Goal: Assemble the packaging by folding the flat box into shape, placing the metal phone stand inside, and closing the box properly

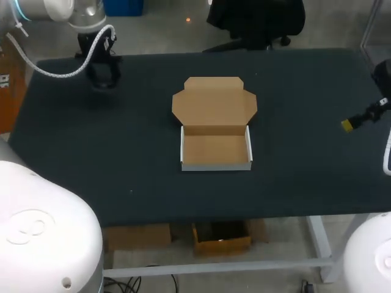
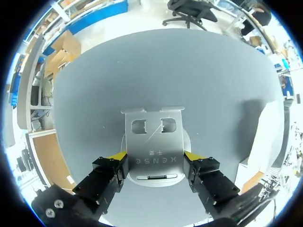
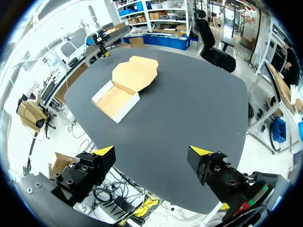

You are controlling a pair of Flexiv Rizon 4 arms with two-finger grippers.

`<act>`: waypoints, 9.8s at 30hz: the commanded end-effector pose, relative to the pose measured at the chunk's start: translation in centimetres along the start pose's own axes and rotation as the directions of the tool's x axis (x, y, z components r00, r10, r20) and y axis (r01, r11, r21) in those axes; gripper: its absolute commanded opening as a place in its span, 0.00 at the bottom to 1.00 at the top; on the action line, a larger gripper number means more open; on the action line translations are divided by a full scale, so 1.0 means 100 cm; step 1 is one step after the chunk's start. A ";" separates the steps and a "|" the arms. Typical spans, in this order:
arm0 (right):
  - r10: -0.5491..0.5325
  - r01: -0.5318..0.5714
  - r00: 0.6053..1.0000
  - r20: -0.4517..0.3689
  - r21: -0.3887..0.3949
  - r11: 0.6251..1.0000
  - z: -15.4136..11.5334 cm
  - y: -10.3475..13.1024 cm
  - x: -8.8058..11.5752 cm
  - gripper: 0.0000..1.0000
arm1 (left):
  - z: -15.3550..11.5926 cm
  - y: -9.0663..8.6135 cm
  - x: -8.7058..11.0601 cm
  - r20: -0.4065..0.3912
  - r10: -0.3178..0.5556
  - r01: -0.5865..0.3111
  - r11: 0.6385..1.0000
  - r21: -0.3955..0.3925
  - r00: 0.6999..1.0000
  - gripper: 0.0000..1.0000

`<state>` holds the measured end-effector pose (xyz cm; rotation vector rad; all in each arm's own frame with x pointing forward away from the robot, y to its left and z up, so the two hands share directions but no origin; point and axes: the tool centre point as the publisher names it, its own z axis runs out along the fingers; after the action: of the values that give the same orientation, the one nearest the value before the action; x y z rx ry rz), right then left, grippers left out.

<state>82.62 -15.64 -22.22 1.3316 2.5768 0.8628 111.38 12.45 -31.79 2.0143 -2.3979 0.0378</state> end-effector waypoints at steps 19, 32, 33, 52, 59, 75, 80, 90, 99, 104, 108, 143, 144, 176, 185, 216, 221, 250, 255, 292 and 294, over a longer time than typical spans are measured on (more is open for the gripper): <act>-0.627 0.606 0.708 -0.325 -0.176 0.775 0.063 -0.004 0.030 1.00 | -0.023 0.067 0.083 0.055 0.164 -0.173 0.918 0.357 0.985 0.00; -0.610 0.602 0.701 -0.370 -0.152 0.784 0.092 -0.006 0.035 1.00 | -0.026 0.078 0.105 0.052 0.215 -0.219 0.905 0.364 0.975 0.00; -0.610 0.602 0.701 -0.370 -0.152 0.784 0.092 -0.006 0.035 1.00 | -0.026 0.079 0.107 0.051 0.219 -0.223 0.904 0.365 0.974 0.00; -0.600 0.595 0.717 -0.354 -0.137 0.792 0.098 -0.003 0.031 1.00 | -0.031 0.091 0.137 0.061 0.302 -0.302 0.878 0.372 0.951 0.00; -0.561 0.568 0.771 -0.300 -0.075 0.820 0.109 -0.001 0.029 1.00 | -0.033 0.093 0.144 0.063 0.315 -0.315 0.873 0.371 0.947 0.00; -0.561 0.557 0.777 -0.286 -0.104 0.824 0.118 0.000 0.027 1.00 | -0.032 0.092 0.160 0.068 0.343 -0.344 0.868 0.359 0.937 0.00; -0.561 0.557 0.777 -0.286 -0.104 0.824 0.118 0.000 0.027 1.00 | -0.033 0.093 0.172 0.076 0.364 -0.366 0.860 0.356 0.928 0.00; -0.561 0.557 0.777 -0.286 -0.104 0.824 0.118 0.000 0.027 1.00 | -0.031 0.102 0.206 0.069 0.439 -0.437 0.843 0.314 0.896 0.00; -0.561 0.557 0.777 -0.286 -0.104 0.824 0.118 0.000 0.027 1.00 | -0.026 0.115 0.242 0.021 0.489 -0.477 0.839 0.263 0.872 0.00; -0.561 0.557 0.777 -0.286 -0.104 0.824 0.118 0.000 0.027 1.00 | -0.021 0.120 0.259 0.011 0.509 -0.496 0.832 0.249 0.861 0.00; -0.561 0.557 0.777 -0.286 -0.104 0.824 0.118 0.000 0.027 1.00 | -0.015 0.123 0.269 0.011 0.520 -0.508 0.829 0.234 0.854 0.00; -0.561 0.557 0.777 -0.286 -0.104 0.824 0.118 0.000 0.027 1.00 | 0.056 0.148 0.344 0.011 0.599 -0.588 0.783 0.204 0.801 0.00; -0.561 0.557 0.777 -0.286 -0.104 0.824 0.118 0.000 0.027 1.00 | 0.058 0.148 0.345 0.014 0.599 -0.589 0.782 0.204 0.800 0.00; -0.561 0.557 0.777 -0.286 -0.104 0.824 0.118 0.000 0.027 1.00 | 0.087 0.130 0.355 0.032 0.606 -0.599 0.776 0.198 0.795 1.00; -0.561 0.557 0.777 -0.286 -0.104 0.824 0.118 0.000 0.027 1.00 | 0.078 0.132 0.353 0.041 0.600 -0.595 0.780 0.192 0.799 1.00; -0.561 0.557 0.777 -0.286 -0.104 0.824 0.118 0.000 0.027 1.00 | 0.053 0.135 0.355 0.046 0.396 -0.398 0.913 0.089 0.917 1.00; -0.561 0.557 0.777 -0.286 -0.104 0.824 0.118 0.000 0.027 1.00 | 0.053 0.135 0.355 0.046 0.396 -0.398 0.913 0.089 0.917 1.00; -0.561 0.557 0.777 -0.286 -0.104 0.824 0.118 0.000 0.027 1.00 | 0.050 0.149 0.349 0.020 0.272 -0.272 0.955 0.115 0.962 1.00; -0.561 0.557 0.777 -0.286 -0.104 0.824 0.118 0.000 0.027 1.00 | 0.049 0.152 0.356 0.002 0.228 -0.226 0.966 0.122 0.974 1.00; -0.561 0.557 0.777 -0.286 -0.104 0.824 0.118 0.000 0.027 1.00 | 0.082 0.184 0.383 -0.015 -0.015 0.016 0.999 0.043 1.000 1.00; -0.561 0.557 0.777 -0.286 -0.104 0.824 0.118 0.000 0.027 1.00 | 0.083 0.188 0.385 -0.014 -0.018 0.019 0.999 0.042 1.000 1.00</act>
<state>85.15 -8.36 -31.60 0.3699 2.9301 1.0054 86.76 -22.10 -39.37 2.0348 -2.3837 0.1033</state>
